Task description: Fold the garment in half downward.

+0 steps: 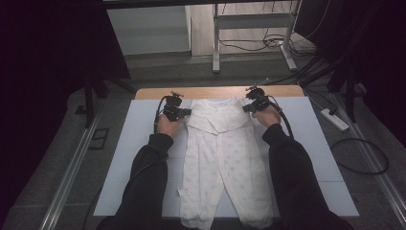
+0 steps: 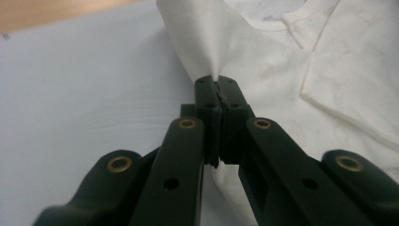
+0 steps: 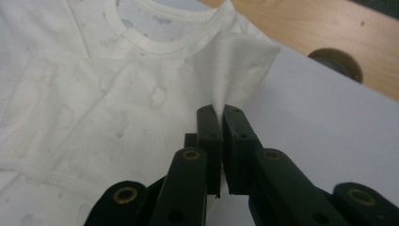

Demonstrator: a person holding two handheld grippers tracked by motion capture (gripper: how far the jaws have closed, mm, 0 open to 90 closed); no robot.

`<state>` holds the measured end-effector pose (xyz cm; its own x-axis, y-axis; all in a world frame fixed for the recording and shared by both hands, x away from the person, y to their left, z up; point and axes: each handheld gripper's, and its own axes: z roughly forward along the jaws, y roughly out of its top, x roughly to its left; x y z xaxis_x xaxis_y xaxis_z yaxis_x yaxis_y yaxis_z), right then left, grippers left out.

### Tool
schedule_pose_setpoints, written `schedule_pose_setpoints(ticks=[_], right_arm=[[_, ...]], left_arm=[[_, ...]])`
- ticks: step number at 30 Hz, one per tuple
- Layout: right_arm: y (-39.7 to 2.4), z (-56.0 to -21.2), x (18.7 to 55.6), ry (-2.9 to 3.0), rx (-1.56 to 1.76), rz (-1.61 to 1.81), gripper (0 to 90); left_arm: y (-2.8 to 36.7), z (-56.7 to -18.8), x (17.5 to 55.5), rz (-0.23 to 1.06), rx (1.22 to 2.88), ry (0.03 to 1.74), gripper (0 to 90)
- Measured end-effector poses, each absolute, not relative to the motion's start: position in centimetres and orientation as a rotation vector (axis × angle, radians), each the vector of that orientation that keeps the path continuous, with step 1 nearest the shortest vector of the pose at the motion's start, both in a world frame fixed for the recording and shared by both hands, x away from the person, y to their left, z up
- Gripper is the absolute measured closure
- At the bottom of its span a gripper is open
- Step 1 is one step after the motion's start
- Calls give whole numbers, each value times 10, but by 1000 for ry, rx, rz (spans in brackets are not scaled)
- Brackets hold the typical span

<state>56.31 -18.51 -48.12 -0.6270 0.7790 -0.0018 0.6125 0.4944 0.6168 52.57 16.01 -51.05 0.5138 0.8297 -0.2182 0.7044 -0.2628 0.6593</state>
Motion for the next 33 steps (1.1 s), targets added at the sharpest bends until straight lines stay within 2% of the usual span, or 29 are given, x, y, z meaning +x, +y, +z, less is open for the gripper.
schedule_pose_setpoints(ticks=[9,33], right_arm=[[-195,-458,536,2419,1051,968,858],[-215,-444,474,2468,986,1052,859]], left_arm=[[166,-496,501,302,1997,1151,881],[168,-488,444,273,2030,1028,881]])
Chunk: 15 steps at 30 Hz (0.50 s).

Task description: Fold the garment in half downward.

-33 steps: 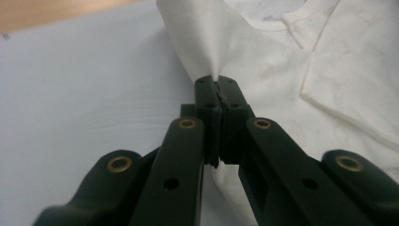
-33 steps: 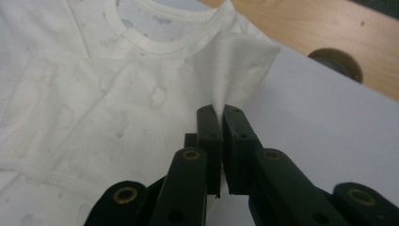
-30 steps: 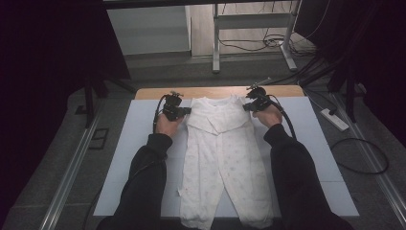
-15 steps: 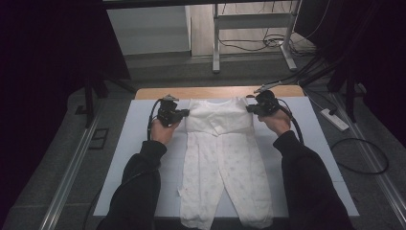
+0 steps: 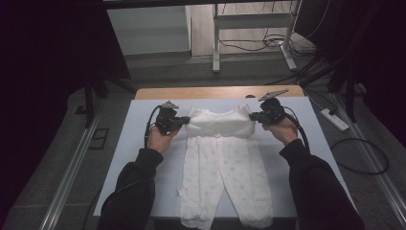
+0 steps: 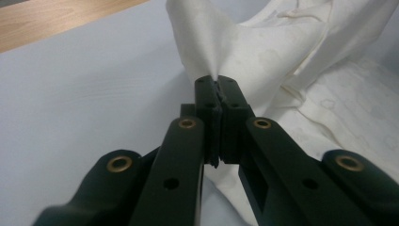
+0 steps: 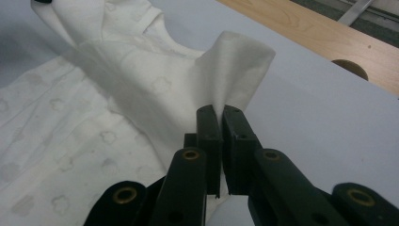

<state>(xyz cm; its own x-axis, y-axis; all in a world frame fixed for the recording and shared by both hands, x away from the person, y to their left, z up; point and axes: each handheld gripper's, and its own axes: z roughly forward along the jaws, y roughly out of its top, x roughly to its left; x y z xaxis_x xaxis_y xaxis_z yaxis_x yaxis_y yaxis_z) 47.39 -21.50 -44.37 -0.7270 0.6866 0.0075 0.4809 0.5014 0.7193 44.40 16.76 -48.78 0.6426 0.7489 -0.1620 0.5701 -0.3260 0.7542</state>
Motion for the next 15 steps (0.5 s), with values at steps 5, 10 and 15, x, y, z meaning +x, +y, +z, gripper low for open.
schedule_pose_setpoints(ticks=[5,10,15], right_arm=[[-217,-444,461,2472,999,1047,858],[-217,-444,450,2487,998,1041,859],[-219,-443,440,2498,991,1045,859]], left_arm=[[168,-485,431,261,2022,1024,881],[168,-483,418,236,2023,1025,881],[167,-481,407,222,2030,1021,881]])
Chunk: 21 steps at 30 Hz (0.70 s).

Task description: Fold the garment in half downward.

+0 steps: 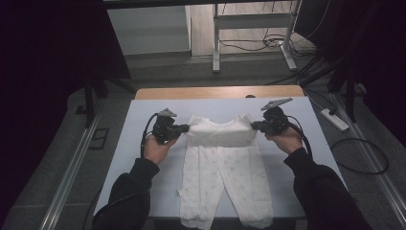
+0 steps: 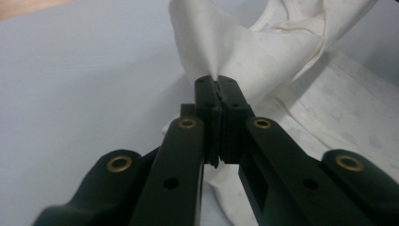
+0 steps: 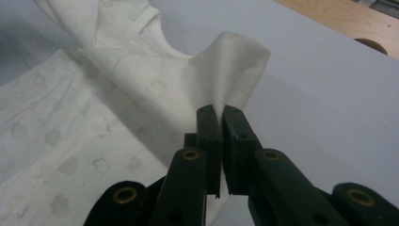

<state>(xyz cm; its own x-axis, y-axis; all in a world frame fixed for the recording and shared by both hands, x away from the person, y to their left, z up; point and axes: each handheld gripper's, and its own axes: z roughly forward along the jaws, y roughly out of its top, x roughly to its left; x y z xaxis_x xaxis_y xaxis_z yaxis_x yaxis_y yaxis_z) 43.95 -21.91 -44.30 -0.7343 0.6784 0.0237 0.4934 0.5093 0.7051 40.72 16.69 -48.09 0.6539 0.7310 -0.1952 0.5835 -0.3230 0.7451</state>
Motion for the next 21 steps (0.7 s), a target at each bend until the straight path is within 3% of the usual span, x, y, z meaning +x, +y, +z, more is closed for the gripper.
schedule_pose_setpoints(ticks=[21], right_arm=[[-231,-437,392,2552,972,1069,859]], left_arm=[[161,-470,358,210,2069,976,881]])
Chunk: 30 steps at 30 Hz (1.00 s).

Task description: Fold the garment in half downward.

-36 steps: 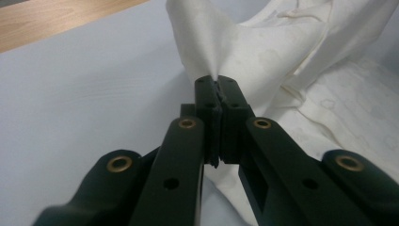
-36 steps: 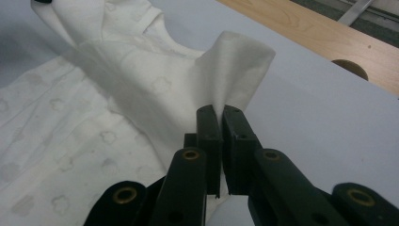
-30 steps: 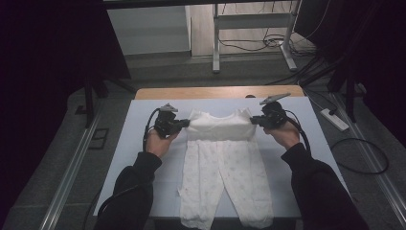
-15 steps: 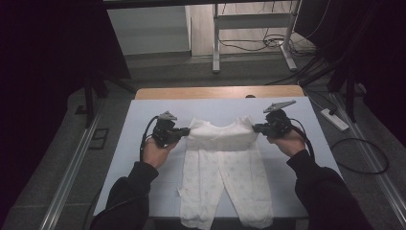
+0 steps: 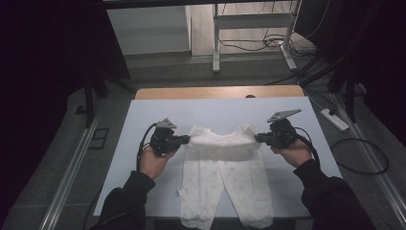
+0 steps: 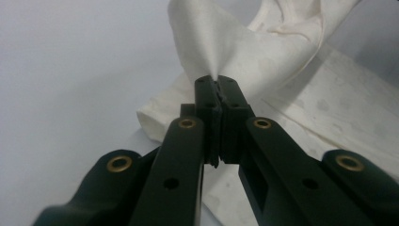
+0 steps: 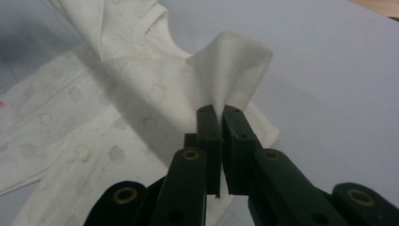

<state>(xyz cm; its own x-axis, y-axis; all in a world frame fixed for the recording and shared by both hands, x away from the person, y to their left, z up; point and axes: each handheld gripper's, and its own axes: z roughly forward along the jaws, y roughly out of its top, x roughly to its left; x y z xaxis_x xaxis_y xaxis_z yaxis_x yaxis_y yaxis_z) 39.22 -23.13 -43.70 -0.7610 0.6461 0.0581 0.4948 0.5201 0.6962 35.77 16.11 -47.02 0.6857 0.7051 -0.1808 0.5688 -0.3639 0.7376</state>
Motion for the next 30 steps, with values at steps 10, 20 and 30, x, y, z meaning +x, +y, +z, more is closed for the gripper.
schedule_pose_setpoints(ticks=[10,20,30], right_arm=[[-233,-432,366,2579,944,1089,859],[-236,-434,342,2616,941,1071,859],[-235,-441,318,2679,930,1011,858]], left_arm=[[162,-470,332,194,2071,980,881],[158,-472,306,174,2095,980,881],[152,-481,282,137,2142,995,879]])
